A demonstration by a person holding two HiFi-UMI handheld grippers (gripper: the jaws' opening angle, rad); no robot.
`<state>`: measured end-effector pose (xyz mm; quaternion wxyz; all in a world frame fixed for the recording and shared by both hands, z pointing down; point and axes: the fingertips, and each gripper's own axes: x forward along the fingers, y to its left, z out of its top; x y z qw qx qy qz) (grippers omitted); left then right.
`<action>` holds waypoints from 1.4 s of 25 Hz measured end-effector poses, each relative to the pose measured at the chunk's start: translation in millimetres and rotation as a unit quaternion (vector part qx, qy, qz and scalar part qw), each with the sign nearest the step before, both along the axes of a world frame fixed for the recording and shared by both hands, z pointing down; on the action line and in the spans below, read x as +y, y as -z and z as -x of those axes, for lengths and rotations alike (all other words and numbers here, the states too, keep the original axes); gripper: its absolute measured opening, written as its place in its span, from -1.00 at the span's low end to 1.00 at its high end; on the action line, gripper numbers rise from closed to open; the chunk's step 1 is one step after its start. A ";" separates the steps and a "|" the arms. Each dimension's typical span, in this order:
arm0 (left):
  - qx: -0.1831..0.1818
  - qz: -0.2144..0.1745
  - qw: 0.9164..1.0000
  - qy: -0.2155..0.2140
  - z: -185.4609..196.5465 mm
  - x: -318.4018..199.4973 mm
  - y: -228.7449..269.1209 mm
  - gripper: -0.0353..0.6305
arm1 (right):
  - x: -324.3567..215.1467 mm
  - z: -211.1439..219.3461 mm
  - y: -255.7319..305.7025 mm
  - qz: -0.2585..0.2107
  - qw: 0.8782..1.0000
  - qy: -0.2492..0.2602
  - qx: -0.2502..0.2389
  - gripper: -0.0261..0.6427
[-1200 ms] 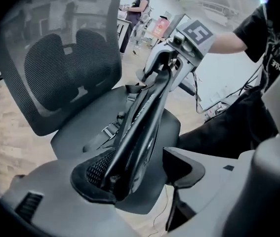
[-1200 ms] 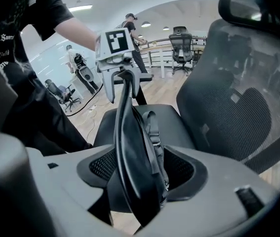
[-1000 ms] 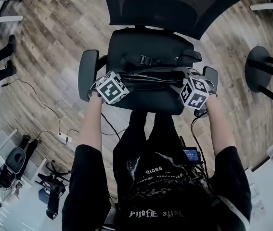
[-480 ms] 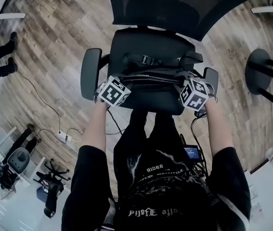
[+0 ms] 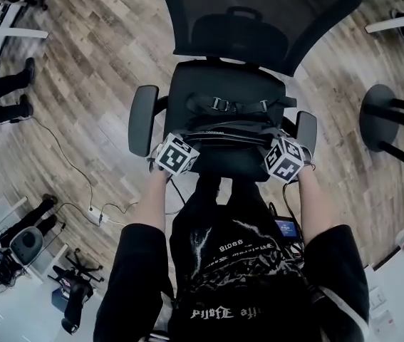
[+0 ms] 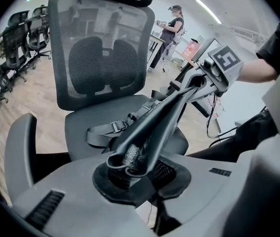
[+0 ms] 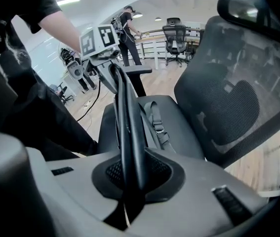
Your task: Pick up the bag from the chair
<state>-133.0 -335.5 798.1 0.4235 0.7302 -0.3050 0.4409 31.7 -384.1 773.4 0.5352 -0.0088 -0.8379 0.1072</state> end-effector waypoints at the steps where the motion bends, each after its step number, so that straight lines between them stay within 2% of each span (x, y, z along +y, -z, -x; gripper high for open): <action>1: 0.001 -0.003 1.000 0.001 -1.0 2.3 3.2 -0.74 | 2.0 -0.7 3.7 -0.002 1.000 -0.002 0.001 -0.81; 22: 0.011 -0.062 0.997 -0.038 3.2 56.0 80.6 -0.74 | 61.2 2.8 88.3 -0.048 0.999 -0.011 0.008 -0.81; 28: -0.002 -0.100 0.995 -0.002 7.8 57.2 101.9 -0.74 | 71.2 4.1 108.2 -0.059 0.996 -0.063 -0.005 -0.81; 35: 0.006 -0.109 0.993 -0.042 9.4 75.7 123.5 -0.74 | 96.2 4.7 131.0 -0.069 0.995 -0.071 0.005 -0.81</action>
